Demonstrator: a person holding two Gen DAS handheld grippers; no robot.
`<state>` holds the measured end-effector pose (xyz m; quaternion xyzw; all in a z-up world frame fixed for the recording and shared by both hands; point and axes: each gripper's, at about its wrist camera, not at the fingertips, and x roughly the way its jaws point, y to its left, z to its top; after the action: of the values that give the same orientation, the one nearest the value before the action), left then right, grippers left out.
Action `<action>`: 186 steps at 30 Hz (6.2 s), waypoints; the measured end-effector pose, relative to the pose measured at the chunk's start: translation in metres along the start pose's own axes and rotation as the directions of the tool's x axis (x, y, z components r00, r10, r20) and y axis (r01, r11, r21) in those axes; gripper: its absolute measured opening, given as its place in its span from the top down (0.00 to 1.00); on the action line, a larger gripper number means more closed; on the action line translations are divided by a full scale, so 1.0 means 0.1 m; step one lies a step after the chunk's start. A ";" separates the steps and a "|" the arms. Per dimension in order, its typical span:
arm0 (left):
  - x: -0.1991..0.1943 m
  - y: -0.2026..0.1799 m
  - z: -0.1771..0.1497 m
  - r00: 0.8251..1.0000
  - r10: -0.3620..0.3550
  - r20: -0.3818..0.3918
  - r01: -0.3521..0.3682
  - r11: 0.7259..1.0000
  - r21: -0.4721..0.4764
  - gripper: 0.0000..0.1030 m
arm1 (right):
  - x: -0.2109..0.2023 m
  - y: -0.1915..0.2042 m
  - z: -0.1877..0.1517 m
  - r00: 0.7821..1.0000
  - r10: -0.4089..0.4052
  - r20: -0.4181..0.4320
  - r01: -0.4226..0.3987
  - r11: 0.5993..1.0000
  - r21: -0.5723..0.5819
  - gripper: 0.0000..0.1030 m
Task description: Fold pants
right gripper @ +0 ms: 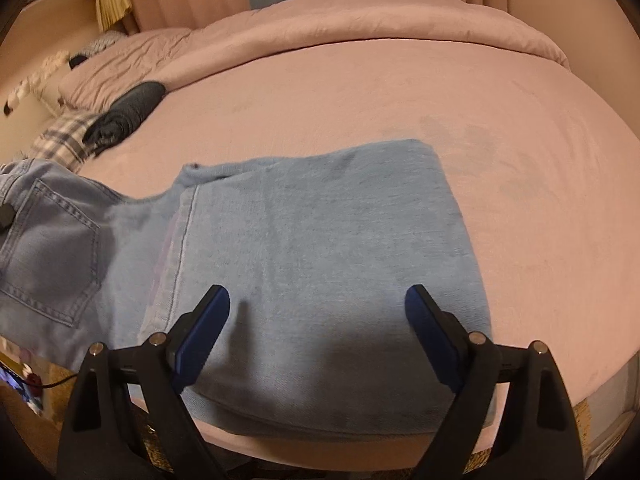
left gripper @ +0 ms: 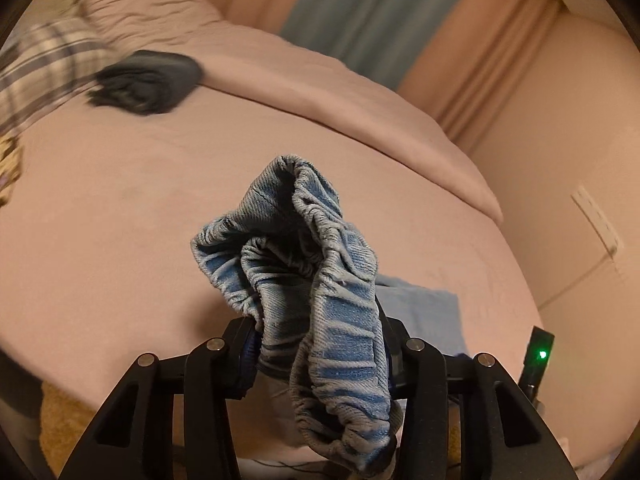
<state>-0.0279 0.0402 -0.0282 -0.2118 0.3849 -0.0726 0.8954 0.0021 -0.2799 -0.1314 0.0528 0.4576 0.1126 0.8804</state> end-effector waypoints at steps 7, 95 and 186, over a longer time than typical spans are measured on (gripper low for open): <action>0.46 -0.39 -0.07 0.991 -0.083 -0.107 0.091 0.993 0.074 0.56 | -0.05 -0.16 -0.06 0.999 0.049 0.013 -0.050 0.996 0.077 0.13; 1.56 -0.45 -0.36 0.952 0.120 -0.280 -0.062 0.976 0.209 0.48 | 0.00 -0.75 0.00 0.994 0.093 0.051 -0.102 0.970 0.221 0.59; 0.99 -0.34 -0.88 0.965 0.076 -0.251 -0.033 0.985 0.170 0.47 | 0.01 -0.66 -0.10 0.996 0.050 0.068 -0.061 0.986 0.155 0.54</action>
<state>-0.0219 -0.0476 -0.1330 -0.1155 0.4960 -0.1063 0.8540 0.0045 -0.3439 -0.1508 0.1383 0.4350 0.0989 0.8842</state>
